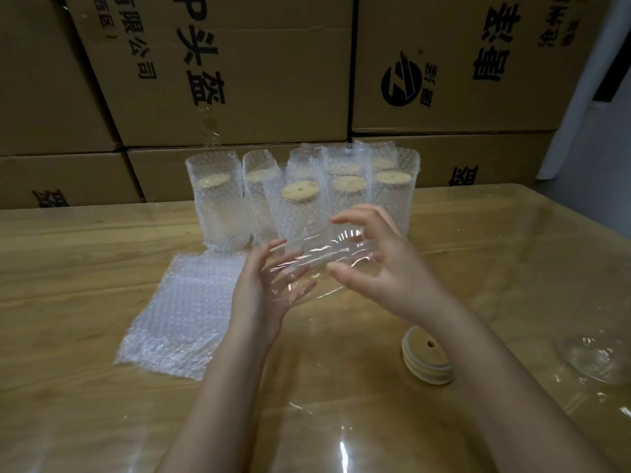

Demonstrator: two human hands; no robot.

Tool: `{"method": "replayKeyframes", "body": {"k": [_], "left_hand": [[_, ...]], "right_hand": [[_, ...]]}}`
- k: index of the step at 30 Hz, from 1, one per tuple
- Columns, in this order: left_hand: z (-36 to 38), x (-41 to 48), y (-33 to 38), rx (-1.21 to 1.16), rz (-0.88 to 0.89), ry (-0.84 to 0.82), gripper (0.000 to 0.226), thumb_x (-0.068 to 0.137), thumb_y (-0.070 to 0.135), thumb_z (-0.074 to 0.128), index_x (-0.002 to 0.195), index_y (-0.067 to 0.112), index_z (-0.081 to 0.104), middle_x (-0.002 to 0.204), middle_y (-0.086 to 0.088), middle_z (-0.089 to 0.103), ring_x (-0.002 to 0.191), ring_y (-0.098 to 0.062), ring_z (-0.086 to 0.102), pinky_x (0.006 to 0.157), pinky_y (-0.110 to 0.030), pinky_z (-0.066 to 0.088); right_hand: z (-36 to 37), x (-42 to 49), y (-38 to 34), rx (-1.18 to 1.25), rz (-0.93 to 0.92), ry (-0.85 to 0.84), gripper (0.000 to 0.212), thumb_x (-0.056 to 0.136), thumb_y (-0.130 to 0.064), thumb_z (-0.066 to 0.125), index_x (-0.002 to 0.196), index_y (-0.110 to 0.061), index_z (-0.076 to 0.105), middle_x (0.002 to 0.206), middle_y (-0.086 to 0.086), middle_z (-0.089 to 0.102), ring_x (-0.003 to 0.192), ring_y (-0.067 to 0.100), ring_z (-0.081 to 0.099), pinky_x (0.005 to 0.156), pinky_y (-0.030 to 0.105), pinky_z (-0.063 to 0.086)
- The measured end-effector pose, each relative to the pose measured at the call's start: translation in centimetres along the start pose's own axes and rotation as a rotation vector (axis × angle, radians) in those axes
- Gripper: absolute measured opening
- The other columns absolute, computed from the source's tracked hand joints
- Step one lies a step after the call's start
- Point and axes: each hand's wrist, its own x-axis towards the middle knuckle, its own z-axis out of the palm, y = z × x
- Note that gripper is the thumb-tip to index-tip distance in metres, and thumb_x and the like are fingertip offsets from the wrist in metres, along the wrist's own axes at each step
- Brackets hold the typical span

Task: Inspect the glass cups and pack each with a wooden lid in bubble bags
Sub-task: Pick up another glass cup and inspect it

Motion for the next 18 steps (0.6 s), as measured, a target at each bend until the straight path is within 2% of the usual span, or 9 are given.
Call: {"method": "replayKeyframes", "body": {"k": [3,5,7,9,11,14,16,18], "left_hand": [[0.7,-0.4,-0.1,0.111,0.183,-0.027,0.033,0.09,0.039,0.055,0.112,0.015,0.062,0.108,-0.008,0.071,0.098,-0.024,0.069,0.076,-0.043,0.058],[1.0,-0.6,-0.3,0.227,0.279,-0.043,0.025,0.097,0.036,0.048,0.106,0.021,0.066,0.105,-0.001,0.073,0.098,-0.016,0.069,0.082,-0.047,0.057],[1.0,-0.9,-0.7,0.435,0.409,-0.076,0.025,0.099,0.035,0.043,0.101,0.032,0.067,0.103,0.005,0.073,0.1,-0.011,0.067,0.085,-0.042,0.056],[1.2,-1.4,-1.1,0.716,0.57,-0.132,0.022,0.095,0.044,0.041,0.103,0.041,0.061,0.107,0.008,0.07,0.104,-0.005,0.064,0.088,-0.035,0.054],[1.3,-1.9,-1.5,0.991,0.653,-0.221,0.028,0.088,0.056,0.041,0.111,0.043,0.052,0.118,0.009,0.064,0.107,0.002,0.059,0.089,-0.029,0.051],[2.0,-2.6,-2.4,1.15,0.675,-0.364,0.07,0.077,0.065,0.054,0.138,0.047,0.025,0.133,0.018,0.049,0.109,0.003,0.056,0.089,-0.023,0.05],[2.5,-2.9,-2.7,1.117,0.678,-0.376,0.09,0.071,0.064,0.064,0.143,0.052,0.01,0.134,0.022,0.046,0.107,0.001,0.057,0.089,-0.022,0.049],[2.8,-3.0,-2.5,0.942,0.592,-0.359,0.091,0.069,0.06,0.067,0.141,0.055,0.012,0.13,0.02,0.049,0.103,-0.002,0.06,0.089,-0.026,0.052]], "right_hand": [[1.0,0.0,0.2,0.106,0.007,0.242,0.042,0.072,-0.054,0.061,0.111,-0.052,0.047,0.12,-0.022,0.048,0.109,-0.004,0.048,0.084,0.012,0.042],[1.3,0.0,0.1,0.183,0.027,0.393,0.039,0.072,-0.052,0.063,0.109,-0.05,0.051,0.12,-0.016,0.054,0.11,-0.006,0.049,0.081,0.005,0.039],[1.3,0.1,0.2,0.287,0.052,0.52,0.037,0.072,-0.051,0.066,0.106,-0.046,0.054,0.12,-0.012,0.057,0.109,-0.006,0.052,0.079,0.004,0.041],[1.1,0.1,0.3,0.354,0.067,0.614,0.032,0.074,-0.045,0.069,0.104,-0.04,0.058,0.117,-0.007,0.061,0.108,-0.001,0.056,0.078,0.007,0.044],[0.9,0.1,0.3,0.359,0.084,0.656,0.027,0.078,-0.042,0.067,0.104,-0.036,0.06,0.115,-0.002,0.063,0.107,0.005,0.059,0.076,0.009,0.046],[1.2,0.0,-0.1,0.36,0.105,0.618,0.035,0.082,-0.053,0.055,0.114,-0.037,0.056,0.119,-0.009,0.061,0.108,0.004,0.059,0.082,0.018,0.05],[1.6,0.1,-0.3,0.401,0.113,0.582,0.042,0.085,-0.058,0.046,0.123,-0.038,0.049,0.125,-0.01,0.058,0.111,0.003,0.059,0.089,0.023,0.051],[2.2,0.0,-0.3,0.48,0.116,0.557,0.042,0.09,-0.056,0.04,0.129,-0.039,0.042,0.131,-0.009,0.055,0.116,-0.001,0.055,0.099,0.025,0.047]]}}
